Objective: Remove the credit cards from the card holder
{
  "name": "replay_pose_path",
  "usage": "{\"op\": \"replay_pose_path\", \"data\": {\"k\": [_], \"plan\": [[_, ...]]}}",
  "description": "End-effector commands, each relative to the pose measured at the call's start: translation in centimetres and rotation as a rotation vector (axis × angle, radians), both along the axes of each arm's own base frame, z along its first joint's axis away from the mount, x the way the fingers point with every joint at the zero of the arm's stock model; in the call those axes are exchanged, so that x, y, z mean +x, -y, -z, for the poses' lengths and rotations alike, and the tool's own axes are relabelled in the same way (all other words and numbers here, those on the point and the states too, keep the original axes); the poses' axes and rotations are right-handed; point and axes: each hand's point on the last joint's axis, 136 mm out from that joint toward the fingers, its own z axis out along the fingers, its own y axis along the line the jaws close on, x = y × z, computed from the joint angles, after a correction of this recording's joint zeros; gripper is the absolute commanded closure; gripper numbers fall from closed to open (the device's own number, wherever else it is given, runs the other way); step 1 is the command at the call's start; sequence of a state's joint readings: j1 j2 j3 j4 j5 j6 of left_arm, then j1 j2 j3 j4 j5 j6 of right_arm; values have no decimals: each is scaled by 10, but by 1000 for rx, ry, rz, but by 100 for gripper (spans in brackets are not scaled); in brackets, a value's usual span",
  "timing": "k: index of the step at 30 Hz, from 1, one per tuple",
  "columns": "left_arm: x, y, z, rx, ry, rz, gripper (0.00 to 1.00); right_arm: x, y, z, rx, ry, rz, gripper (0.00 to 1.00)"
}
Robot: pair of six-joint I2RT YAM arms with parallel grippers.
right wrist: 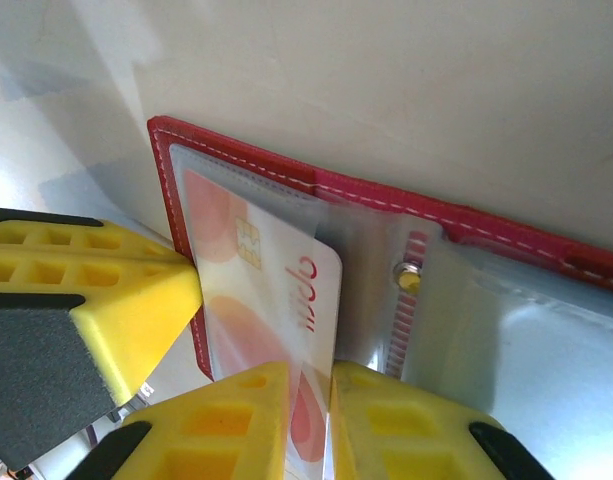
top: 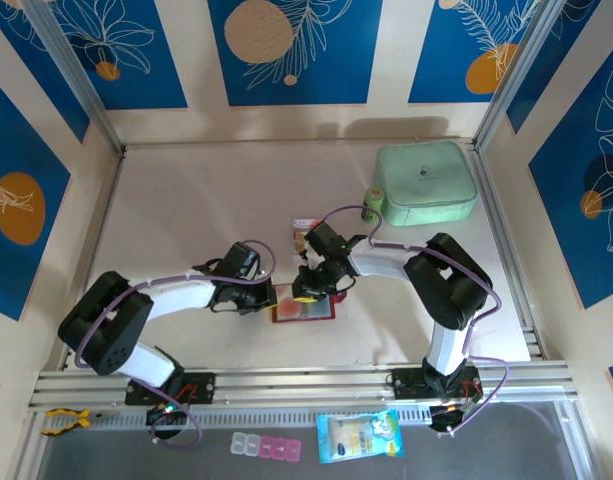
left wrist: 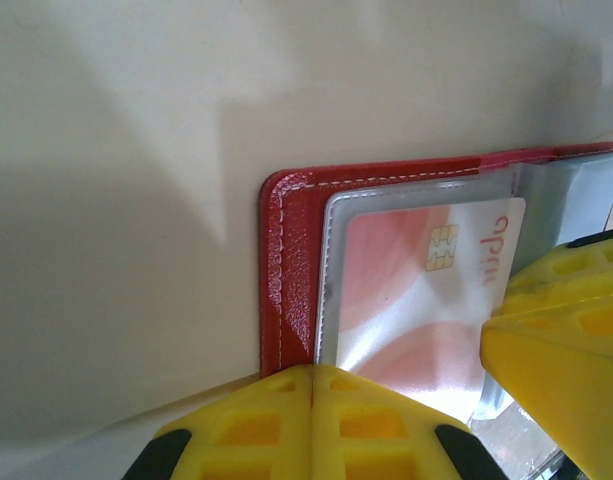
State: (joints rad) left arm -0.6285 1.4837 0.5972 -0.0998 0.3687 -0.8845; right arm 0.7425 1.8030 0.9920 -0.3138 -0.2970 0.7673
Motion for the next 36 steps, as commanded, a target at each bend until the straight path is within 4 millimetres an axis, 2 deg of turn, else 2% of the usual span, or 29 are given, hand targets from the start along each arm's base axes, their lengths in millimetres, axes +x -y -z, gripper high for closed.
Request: {"op": "replay_pose_path", "data": {"k": [1, 12, 26, 36], "plan": [[-7, -6, 12, 18, -42, -6, 100, -8, 2, 6, 7, -52, 2, 81], [-9, -10, 13, 35, -47, -5, 100, -7, 3, 4, 43, -55, 25, 86], [-11, -12, 14, 45, -53, -7, 100, -5, 11, 0, 84, -52, 79, 85], [-11, -12, 13, 47, -58, -8, 100, -8, 3, 5, 126, -86, 60, 84]]}}
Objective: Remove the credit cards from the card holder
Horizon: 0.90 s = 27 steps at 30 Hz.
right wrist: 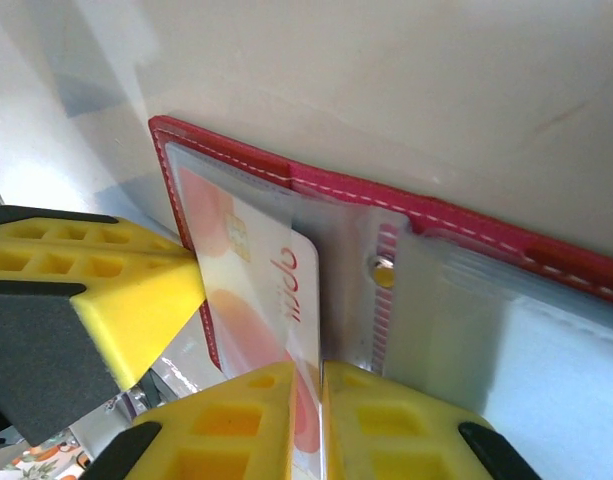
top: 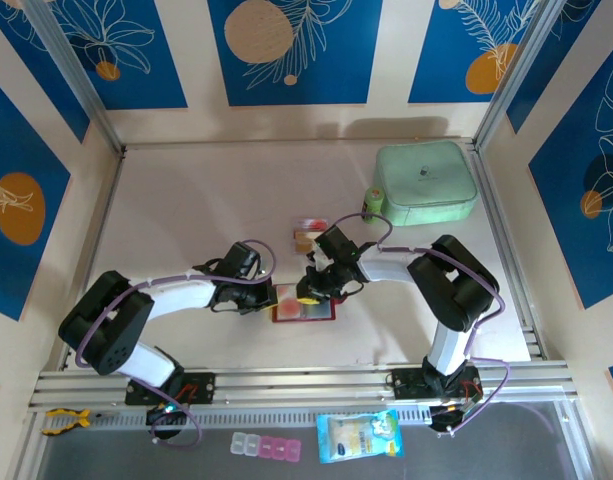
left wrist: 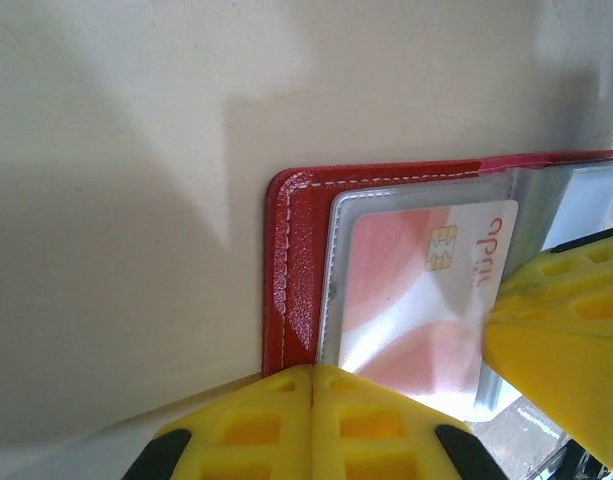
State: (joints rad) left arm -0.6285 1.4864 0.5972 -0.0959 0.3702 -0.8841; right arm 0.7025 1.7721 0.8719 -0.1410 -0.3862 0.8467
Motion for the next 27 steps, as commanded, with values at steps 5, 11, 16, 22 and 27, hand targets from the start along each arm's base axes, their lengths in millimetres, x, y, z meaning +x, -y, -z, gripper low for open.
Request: {"op": "replay_pose_path", "data": {"k": [5, 11, 16, 22, 27], "plan": [[-13, -14, 15, 58, -67, -8, 100, -7, -2, 3, 28, -40, -10, 84], [-13, -14, 15, 63, -69, -7, 100, -6, -3, -3, 58, -25, -6, 85], [-13, -15, 16, 66, -72, -9, 100, -4, -2, -5, 68, -16, 2, 90], [-14, -18, 18, 80, -82, -19, 100, -3, 5, -7, 62, 4, 16, 97], [-16, -19, 19, 85, -87, -22, 100, -1, 13, -8, 62, 11, 30, 100]]}}
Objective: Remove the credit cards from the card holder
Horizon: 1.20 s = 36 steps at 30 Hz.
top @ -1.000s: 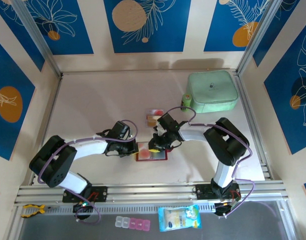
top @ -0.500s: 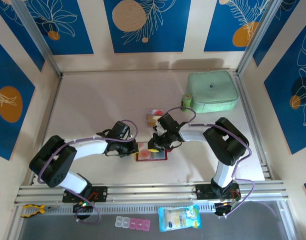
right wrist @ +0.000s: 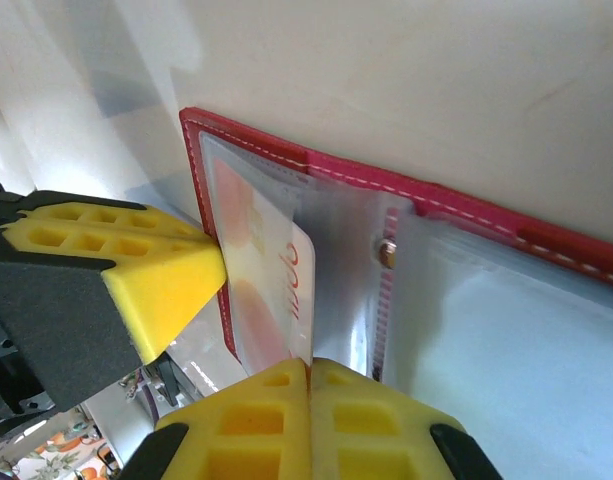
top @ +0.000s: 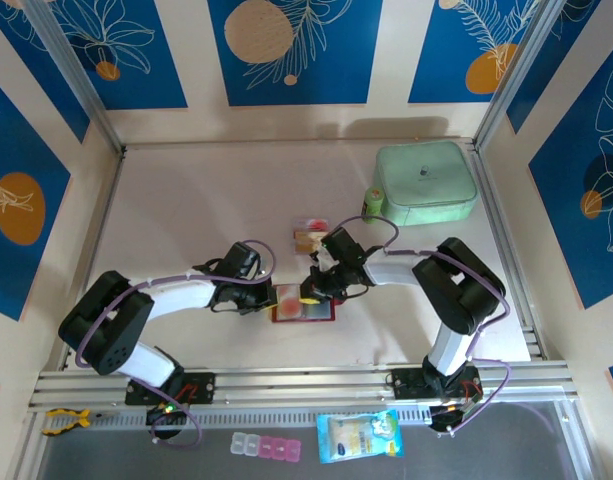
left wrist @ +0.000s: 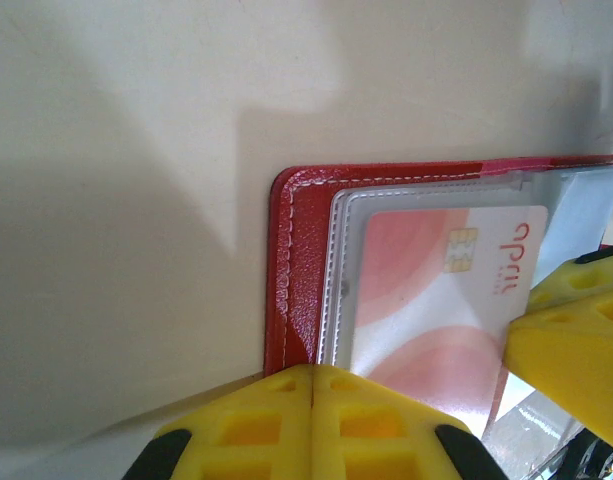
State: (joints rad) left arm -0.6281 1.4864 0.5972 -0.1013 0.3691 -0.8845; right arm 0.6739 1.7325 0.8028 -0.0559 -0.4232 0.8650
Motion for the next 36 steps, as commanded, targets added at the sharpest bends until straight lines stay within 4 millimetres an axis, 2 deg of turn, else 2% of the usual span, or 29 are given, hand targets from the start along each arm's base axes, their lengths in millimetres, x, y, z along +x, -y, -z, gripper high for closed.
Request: {"op": "replay_pose_path", "data": {"k": [1, 16, 23, 28, 32, 36], "plan": [[-15, -18, 18, 82, -82, -21, 100, -2, 9, -3, 2, 2, 6, 100], [-13, -17, 15, 79, -75, -16, 100, -3, 28, -9, -50, 27, -12, 100], [-2, 3, -12, -28, -29, -8, 96, -4, 13, -9, -6, 7, -63, 100], [0, 16, -24, -80, -19, 20, 95, -4, 6, -10, 6, 12, -75, 100], [-2, 27, -22, -92, -31, 56, 95, -2, 4, -10, 8, 10, -78, 100], [-5, 26, -12, -67, -57, 65, 96, -2, 4, -10, 7, 10, -76, 100]]}}
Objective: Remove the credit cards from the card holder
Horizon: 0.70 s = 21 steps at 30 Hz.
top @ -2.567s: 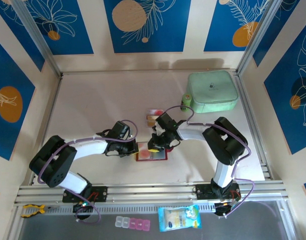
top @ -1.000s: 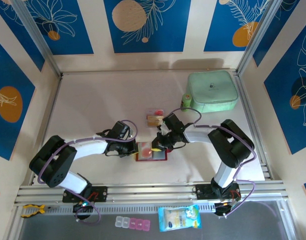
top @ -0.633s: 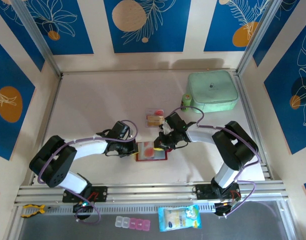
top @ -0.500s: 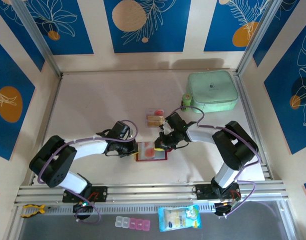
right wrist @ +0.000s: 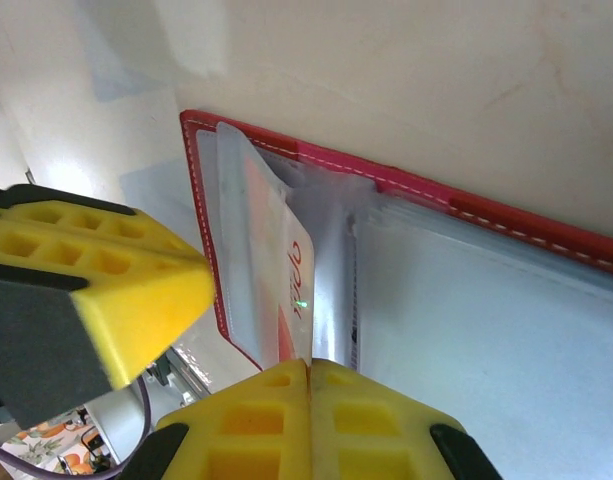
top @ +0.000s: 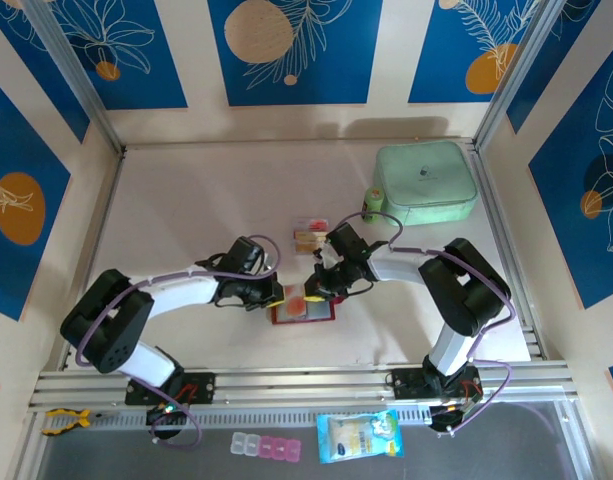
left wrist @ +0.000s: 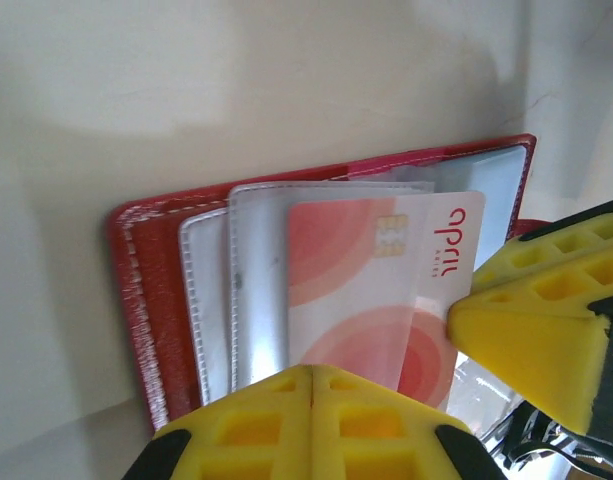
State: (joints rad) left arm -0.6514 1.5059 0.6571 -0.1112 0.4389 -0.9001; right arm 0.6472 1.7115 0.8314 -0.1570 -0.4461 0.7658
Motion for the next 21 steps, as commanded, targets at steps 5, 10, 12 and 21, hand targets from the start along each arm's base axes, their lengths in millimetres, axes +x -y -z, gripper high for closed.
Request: {"op": "replay_pose_path", "data": {"k": [5, 10, 12, 21], "plan": [[-10, -13, 17, 103, -42, 27, 97, -1, 1, -4, -3, 2, -15, 100], [-14, -24, 25, 165, -47, 36, 98, -1, 11, -7, -23, 9, -8, 100], [-15, -25, 26, 169, -49, 35, 98, -1, 15, -9, -30, 13, -5, 100], [-12, -20, 18, 137, -34, 27, 97, -2, 28, -17, -79, 24, -35, 100]]}}
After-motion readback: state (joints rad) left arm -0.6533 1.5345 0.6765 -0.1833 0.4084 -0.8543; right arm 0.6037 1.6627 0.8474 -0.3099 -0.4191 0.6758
